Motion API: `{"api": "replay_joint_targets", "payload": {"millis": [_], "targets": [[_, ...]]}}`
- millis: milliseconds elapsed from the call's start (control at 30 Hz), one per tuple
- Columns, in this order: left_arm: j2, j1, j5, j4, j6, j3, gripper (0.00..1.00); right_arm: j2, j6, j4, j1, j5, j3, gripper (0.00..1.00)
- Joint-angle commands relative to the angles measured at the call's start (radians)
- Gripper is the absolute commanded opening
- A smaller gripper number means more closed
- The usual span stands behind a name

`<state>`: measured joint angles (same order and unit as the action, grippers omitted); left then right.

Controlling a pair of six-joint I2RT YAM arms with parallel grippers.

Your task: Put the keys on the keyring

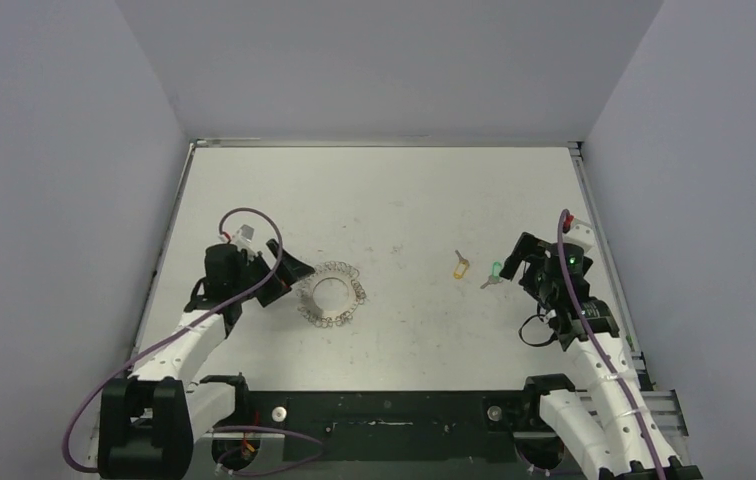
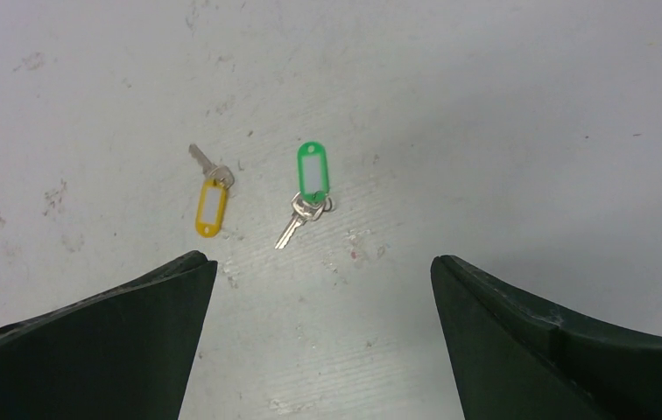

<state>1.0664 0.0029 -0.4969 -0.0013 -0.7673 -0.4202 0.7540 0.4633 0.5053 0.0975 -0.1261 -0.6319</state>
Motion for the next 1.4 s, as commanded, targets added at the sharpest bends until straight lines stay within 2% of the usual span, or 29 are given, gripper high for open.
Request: {"api": "replay_joint_targets", "payload": {"millis": [0,100,233,433,667,933,1133,1233,1367], "targets": [[-0.029,-0.187,0.079,-0.047,0.052,-0.075,0.97,-0.016,0.033,-0.041,-0.004,0.156,0.019,1.00],[0.000,-0.334,0.250,-0.181,0.111,-0.148,0.97,0.000,0.035,-0.060,-0.004,0.210,0.038,1.00],[0.113,-0.497,0.437,-0.298,0.150,-0.245,0.97,0.027,0.029,-0.095,-0.004,0.303,0.073,1.00],[0.318,-0.596,0.519,-0.315,0.162,-0.334,0.87,0.010,0.033,-0.117,0.002,0.411,0.118,1.00],[0.521,-0.712,0.632,-0.329,0.187,-0.476,0.87,-0.028,0.043,-0.087,0.007,0.438,0.160,1.00],[0.696,-0.889,0.578,-0.293,0.209,-0.584,0.85,0.013,0.040,-0.096,0.012,0.464,0.155,1.00],[0.677,-1.030,0.528,-0.230,0.196,-0.579,0.85,0.041,0.034,-0.123,0.015,0.481,0.147,1.00],[0.594,-1.026,0.508,-0.197,0.184,-0.553,0.96,0.058,0.038,-0.148,0.017,0.497,0.146,1.00],[0.484,-0.956,0.484,-0.195,0.175,-0.518,0.97,0.102,0.038,-0.180,0.037,0.511,0.145,1.00]]}}
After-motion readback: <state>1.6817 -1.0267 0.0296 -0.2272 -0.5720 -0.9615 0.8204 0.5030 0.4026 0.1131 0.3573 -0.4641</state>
